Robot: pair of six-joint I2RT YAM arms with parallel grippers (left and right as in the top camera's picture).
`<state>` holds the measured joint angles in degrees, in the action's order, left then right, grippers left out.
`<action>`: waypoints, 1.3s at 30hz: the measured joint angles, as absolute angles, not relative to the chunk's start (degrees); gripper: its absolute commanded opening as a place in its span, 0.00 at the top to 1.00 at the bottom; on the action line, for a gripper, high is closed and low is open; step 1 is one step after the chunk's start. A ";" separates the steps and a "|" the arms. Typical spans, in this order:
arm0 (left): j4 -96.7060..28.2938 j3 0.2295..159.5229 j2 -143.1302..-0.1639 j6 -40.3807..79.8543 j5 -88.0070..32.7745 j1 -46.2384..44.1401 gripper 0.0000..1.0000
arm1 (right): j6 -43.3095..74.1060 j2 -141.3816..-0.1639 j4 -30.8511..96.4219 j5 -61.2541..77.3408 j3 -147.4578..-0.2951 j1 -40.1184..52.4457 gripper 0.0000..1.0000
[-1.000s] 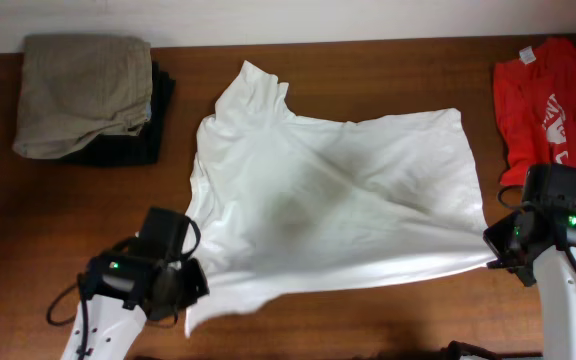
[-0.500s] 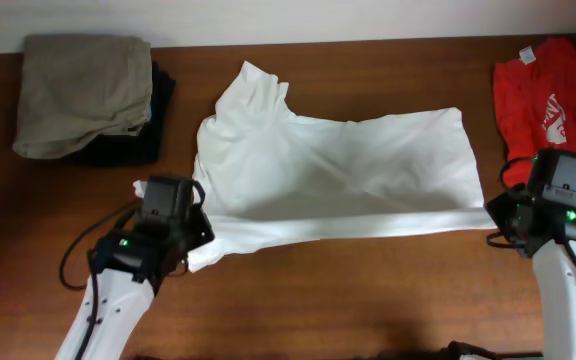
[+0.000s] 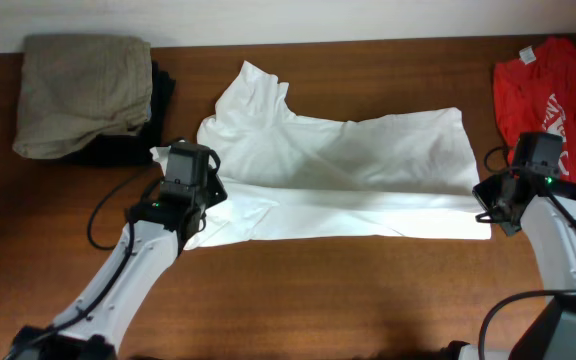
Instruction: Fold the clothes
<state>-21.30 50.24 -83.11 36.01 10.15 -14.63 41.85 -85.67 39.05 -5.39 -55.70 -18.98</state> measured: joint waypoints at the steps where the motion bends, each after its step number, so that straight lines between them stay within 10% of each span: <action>1: -20.80 50.24 -84.07 36.03 10.17 -14.63 0.98 | 41.87 -86.15 38.54 -5.28 -55.68 -18.98 0.96; 12: -10.15 50.24 -91.83 36.03 10.59 -14.63 0.89 | 41.82 -90.54 33.01 -5.06 -55.68 -18.52 0.96; 14: -7.40 50.24 -92.64 36.01 10.61 -14.63 0.65 | 41.85 -91.72 31.35 -5.08 -55.68 -18.00 0.76; 17: -6.11 50.26 -93.38 35.81 11.00 -14.61 0.01 | 41.50 -92.99 29.89 -5.28 -55.68 -17.10 0.20; 27: -23.68 55.55 -90.45 27.35 10.85 -14.61 0.02 | 32.01 -93.01 47.37 -5.48 -66.74 -16.95 0.22; 32: -36.99 60.80 -83.46 26.09 7.51 -14.61 0.32 | 23.79 -92.20 53.01 -1.13 -72.23 -17.06 0.60; 39: -45.71 61.17 -88.18 25.19 -2.24 -14.61 0.71 | 20.43 -93.38 54.26 5.43 -67.75 -17.06 0.75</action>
<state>-45.71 61.17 -88.18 25.19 -2.24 -14.61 20.43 -93.38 54.26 5.43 -67.75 -17.06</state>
